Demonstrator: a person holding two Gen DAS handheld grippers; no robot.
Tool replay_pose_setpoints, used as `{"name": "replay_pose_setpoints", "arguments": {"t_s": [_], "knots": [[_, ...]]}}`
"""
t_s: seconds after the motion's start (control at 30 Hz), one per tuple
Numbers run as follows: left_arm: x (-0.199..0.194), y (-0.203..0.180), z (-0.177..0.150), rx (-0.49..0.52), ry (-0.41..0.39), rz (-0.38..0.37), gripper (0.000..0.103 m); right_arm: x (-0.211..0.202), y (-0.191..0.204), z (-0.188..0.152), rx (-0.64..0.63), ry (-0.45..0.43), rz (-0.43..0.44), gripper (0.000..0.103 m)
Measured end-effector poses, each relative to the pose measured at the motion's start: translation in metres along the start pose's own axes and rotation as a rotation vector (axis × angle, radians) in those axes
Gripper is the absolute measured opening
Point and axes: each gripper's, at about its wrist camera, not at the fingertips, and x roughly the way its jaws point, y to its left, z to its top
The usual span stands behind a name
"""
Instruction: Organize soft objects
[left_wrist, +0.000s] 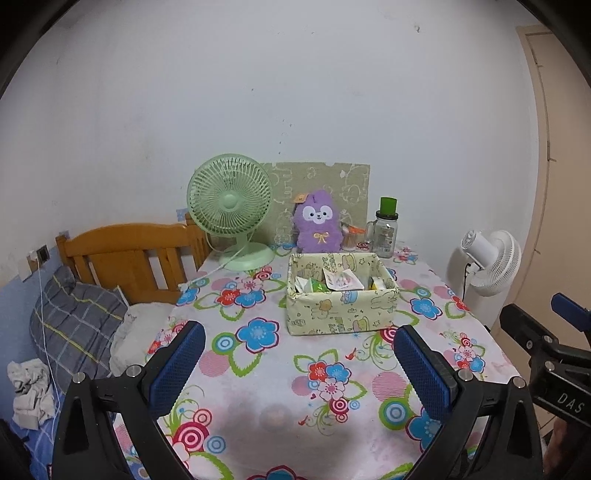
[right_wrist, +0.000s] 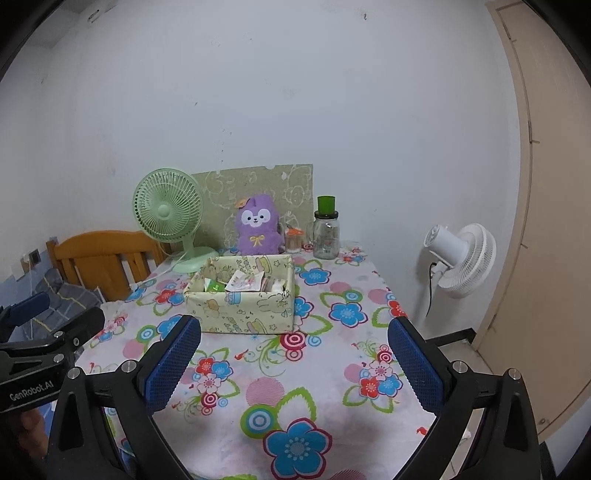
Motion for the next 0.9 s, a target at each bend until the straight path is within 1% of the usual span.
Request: {"name": "replay_pose_setpoints", "arguments": {"t_s": [0.27, 0.43, 0.57, 0.9], "knots": [[0.004, 0.0, -0.004, -0.001, 0.019, -0.004, 0.103, -0.001, 0.001, -0.001, 0.012, -0.009, 0.001, 0.103], [0.003, -0.003, -0.005, 0.007, 0.015, -0.011, 0.103, 0.003, 0.003, -0.003, 0.001, -0.006, 0.005, 0.103], [0.004, -0.005, -0.006, 0.022, 0.014, -0.012, 0.103, 0.003, 0.002, -0.004, 0.016, -0.016, -0.002, 0.103], [0.011, -0.007, -0.007, 0.025, 0.027, -0.036, 0.103, 0.009, 0.003, -0.007, 0.012, 0.001, -0.002, 0.103]]}}
